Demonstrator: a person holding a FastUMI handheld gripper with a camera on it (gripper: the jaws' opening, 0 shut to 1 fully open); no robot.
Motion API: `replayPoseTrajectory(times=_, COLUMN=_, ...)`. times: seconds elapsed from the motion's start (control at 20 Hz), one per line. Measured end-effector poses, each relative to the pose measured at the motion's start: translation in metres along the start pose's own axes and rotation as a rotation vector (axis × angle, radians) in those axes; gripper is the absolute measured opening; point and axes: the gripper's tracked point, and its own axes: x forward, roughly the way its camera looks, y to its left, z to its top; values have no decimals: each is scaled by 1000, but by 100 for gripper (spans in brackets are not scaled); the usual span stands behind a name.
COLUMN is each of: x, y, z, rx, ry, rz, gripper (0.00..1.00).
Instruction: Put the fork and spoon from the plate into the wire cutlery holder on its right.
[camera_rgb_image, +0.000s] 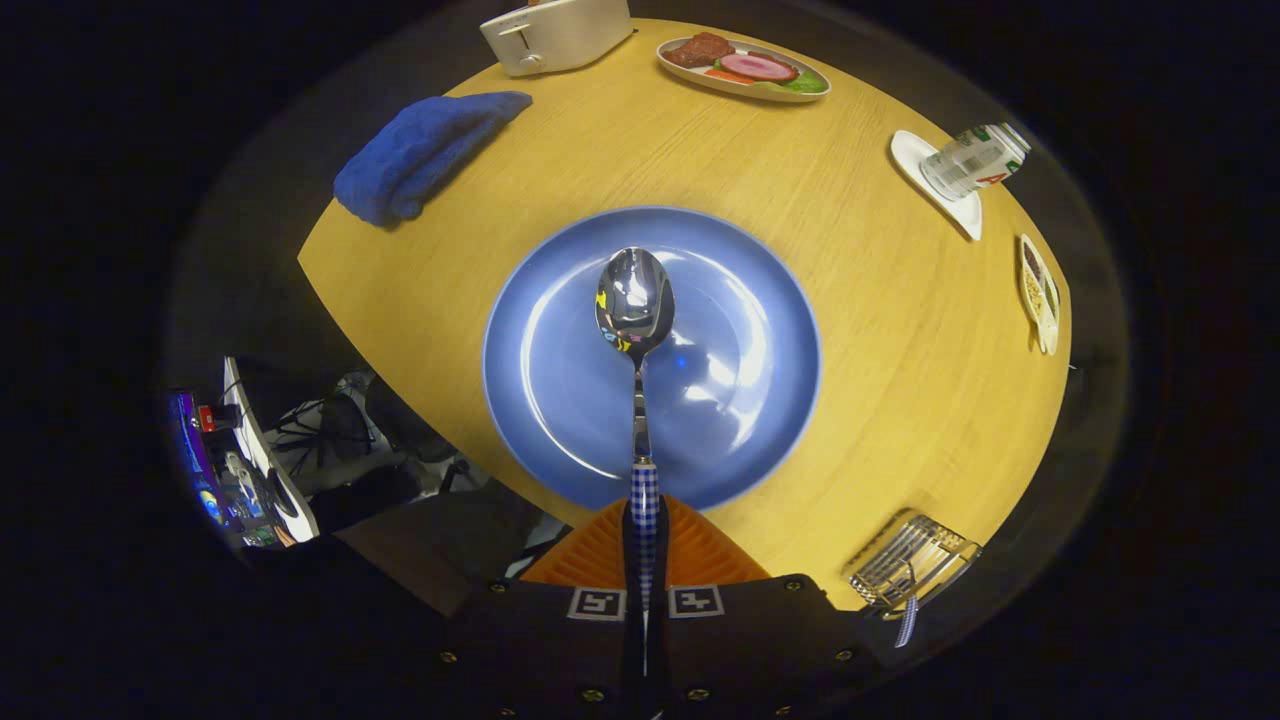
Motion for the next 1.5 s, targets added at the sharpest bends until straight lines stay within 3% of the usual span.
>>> replayPoseTrajectory(times=0.6, x=-73, y=-77, z=-104, rx=140, ry=51, rz=-102, gripper=1)
replayPoseTrajectory(times=1.05, x=-106, y=-143, z=-193, rx=229, ry=255, rz=-220, gripper=1)
replayPoseTrajectory(times=1.5, x=-89, y=-183, z=-201, rx=201, ry=505, rz=-255, gripper=1)
